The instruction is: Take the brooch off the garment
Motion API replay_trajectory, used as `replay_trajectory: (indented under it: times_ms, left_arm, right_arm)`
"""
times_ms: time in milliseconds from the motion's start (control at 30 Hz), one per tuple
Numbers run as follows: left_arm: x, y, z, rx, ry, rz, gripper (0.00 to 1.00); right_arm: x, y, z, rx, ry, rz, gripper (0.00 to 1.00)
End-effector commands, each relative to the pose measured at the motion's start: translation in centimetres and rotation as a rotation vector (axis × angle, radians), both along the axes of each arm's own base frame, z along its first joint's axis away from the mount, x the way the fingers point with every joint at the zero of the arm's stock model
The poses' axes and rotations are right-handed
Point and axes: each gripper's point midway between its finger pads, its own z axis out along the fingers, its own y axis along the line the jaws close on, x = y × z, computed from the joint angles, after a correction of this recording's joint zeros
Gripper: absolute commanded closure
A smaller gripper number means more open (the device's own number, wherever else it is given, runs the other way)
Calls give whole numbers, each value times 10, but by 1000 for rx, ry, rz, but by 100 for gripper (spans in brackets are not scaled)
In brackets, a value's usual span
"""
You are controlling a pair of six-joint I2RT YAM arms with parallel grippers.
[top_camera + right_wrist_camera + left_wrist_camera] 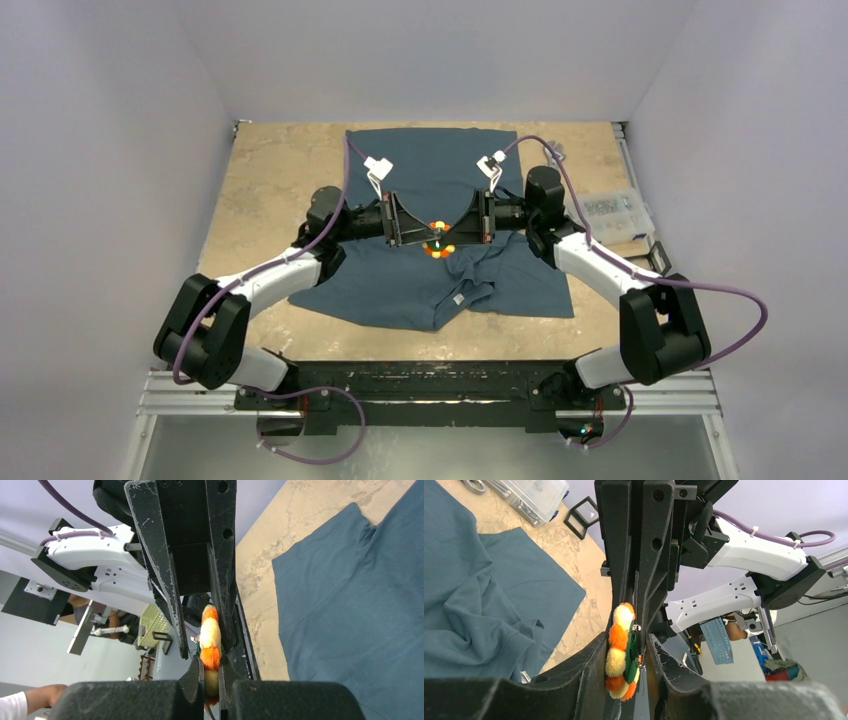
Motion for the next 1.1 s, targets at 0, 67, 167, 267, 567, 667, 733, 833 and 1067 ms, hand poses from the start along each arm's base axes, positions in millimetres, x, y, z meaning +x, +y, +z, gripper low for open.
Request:
replay_trajectory:
  times_ms: [0, 67, 167, 267, 567, 667, 733, 833, 1067]
  left_arm:
    - [0, 7, 10, -17, -60, 22, 70]
    - [2, 9, 9, -21, -51, 27, 70]
    - [4, 11, 8, -23, -41, 30, 70]
    - [4, 11, 7, -23, -36, 33, 69]
    - [3, 8, 8, -34, -45, 0, 70]
    - [4, 7, 8, -36, -42, -6, 71]
    - [4, 6, 7, -34, -39, -9, 73]
    - [5, 5, 7, -35, -36, -13, 74]
    - [3, 1, 8, -38, -41, -34, 76]
  right_arm:
    - [2, 0, 19, 20, -79, -20, 100]
    - [3, 0, 18, 19, -77, -22, 100]
    - [3, 0, 18, 19, -76, -23, 100]
    - [4, 0, 19, 20, -77, -21, 100]
    - [5, 2, 22, 29, -89, -19, 100]
    - [4, 2, 24, 35, -102, -14, 100]
    - [4, 2, 25, 38, -109, -10, 100]
    - [4, 2, 26, 40, -118, -9, 100]
    - [2, 4, 28, 43, -139, 6, 100]
